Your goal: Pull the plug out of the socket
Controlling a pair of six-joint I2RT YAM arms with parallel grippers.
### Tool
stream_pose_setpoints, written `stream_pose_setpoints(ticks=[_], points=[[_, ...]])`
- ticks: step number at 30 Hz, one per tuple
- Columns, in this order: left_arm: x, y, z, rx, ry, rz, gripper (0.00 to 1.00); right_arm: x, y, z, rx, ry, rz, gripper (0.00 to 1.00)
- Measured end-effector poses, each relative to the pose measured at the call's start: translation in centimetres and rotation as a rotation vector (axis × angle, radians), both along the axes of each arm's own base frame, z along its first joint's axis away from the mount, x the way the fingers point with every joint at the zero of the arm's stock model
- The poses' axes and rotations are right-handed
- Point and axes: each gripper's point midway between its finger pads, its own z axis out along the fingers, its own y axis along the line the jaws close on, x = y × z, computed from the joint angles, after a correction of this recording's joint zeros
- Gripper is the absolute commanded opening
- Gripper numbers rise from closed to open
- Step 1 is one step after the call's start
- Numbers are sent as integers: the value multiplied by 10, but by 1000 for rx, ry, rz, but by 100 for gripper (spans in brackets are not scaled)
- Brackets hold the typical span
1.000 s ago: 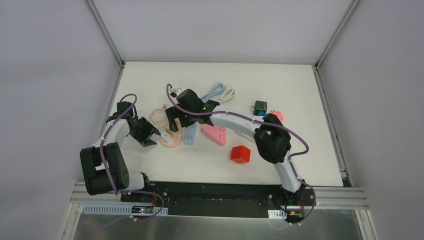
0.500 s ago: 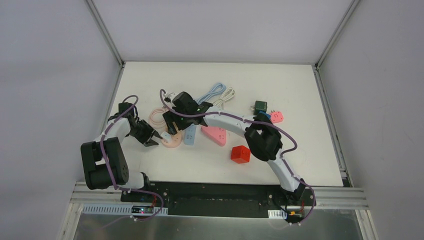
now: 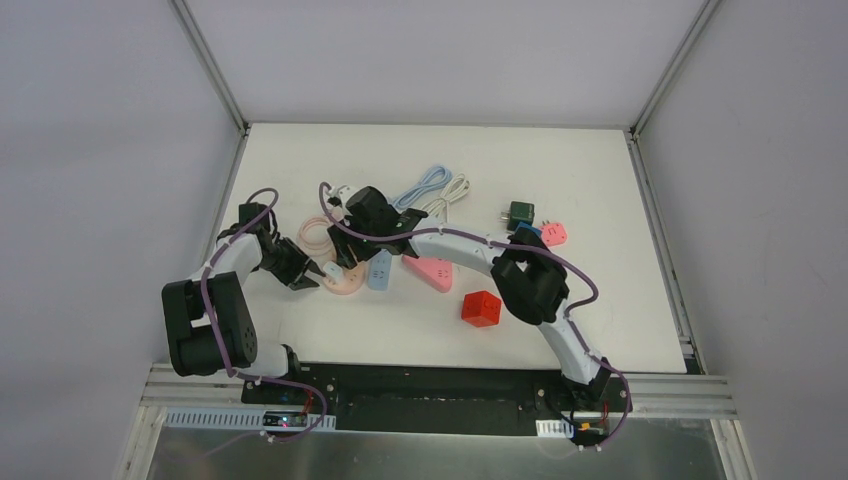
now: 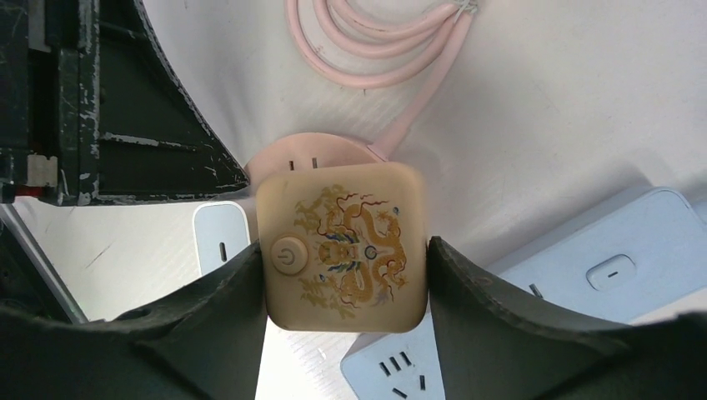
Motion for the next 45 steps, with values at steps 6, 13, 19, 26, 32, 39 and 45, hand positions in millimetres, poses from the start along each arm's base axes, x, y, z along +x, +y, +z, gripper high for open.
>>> stream_pose_setpoints(ticks=[6, 13, 19, 26, 32, 39, 45], points=[[2, -4, -1, -1, 2, -19, 30, 6, -3, 1, 18, -7, -9, 0], [4, -6, -1, 0, 4, -28, 28, 4, -3, -1, 20, -31, -16, 0], [3, -6, -3, -3, 24, -28, 27, 0, -6, 1, 27, -62, -29, 0], [1, -8, -4, -2, 42, -37, 26, 9, -12, 2, 40, -40, -30, 0], [1, -10, -5, 0, 45, -45, 26, 13, -16, 2, 50, -17, -24, 0], [2, -9, -4, 3, 45, -44, 26, 21, -13, 4, 60, -12, -24, 0], [4, -8, -3, 9, 39, -43, 26, 20, -10, 3, 65, -5, -19, 0]])
